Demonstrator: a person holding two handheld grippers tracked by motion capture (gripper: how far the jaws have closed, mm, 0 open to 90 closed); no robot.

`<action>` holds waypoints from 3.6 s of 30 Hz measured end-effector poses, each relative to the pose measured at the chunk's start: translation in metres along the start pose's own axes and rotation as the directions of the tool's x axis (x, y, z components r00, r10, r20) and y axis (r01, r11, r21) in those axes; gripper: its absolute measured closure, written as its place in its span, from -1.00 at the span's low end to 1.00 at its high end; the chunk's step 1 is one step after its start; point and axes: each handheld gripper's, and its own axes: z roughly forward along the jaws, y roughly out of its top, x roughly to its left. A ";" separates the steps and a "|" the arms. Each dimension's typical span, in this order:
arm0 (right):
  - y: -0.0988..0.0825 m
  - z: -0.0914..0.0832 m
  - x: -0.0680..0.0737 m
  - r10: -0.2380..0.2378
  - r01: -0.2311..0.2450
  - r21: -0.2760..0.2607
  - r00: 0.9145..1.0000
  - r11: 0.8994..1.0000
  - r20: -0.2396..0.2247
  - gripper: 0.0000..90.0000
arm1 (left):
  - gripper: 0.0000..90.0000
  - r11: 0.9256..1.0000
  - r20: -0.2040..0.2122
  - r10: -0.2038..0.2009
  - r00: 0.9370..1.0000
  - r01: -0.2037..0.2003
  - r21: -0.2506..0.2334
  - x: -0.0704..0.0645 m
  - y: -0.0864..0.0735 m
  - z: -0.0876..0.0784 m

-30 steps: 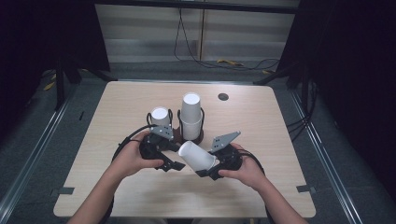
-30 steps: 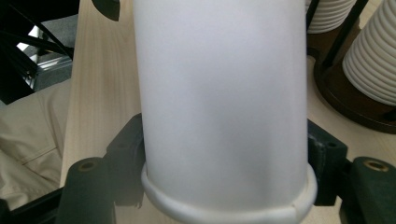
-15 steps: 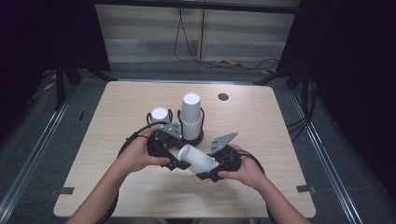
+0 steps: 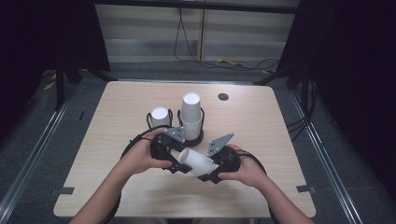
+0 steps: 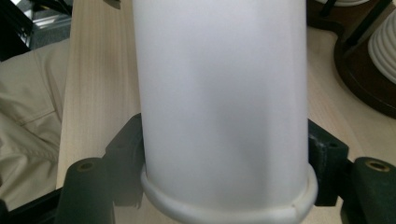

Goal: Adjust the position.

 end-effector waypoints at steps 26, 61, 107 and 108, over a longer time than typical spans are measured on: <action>0.009 0.007 0.006 -0.090 0.092 0.120 0.996 0.989 -0.019 -0.36 | -0.32 0.999 0.055 0.011 0.998 -0.013 0.035 -0.003 -0.014 0.028; -0.023 0.005 -0.003 0.111 -0.110 -0.172 0.994 0.979 -0.003 -0.54 | -0.25 0.974 0.070 -0.106 0.992 0.118 -0.193 0.009 -0.026 -0.010; -0.026 0.011 -0.002 0.169 -0.171 -0.401 0.985 0.900 -0.039 -0.08 | -0.26 0.950 0.106 -0.137 0.985 0.161 -0.269 0.009 -0.034 0.001; -0.026 0.011 -0.002 0.169 -0.170 -0.400 0.985 0.901 -0.039 -0.08 | -0.26 0.949 0.107 -0.137 0.985 0.162 -0.270 0.010 -0.035 0.001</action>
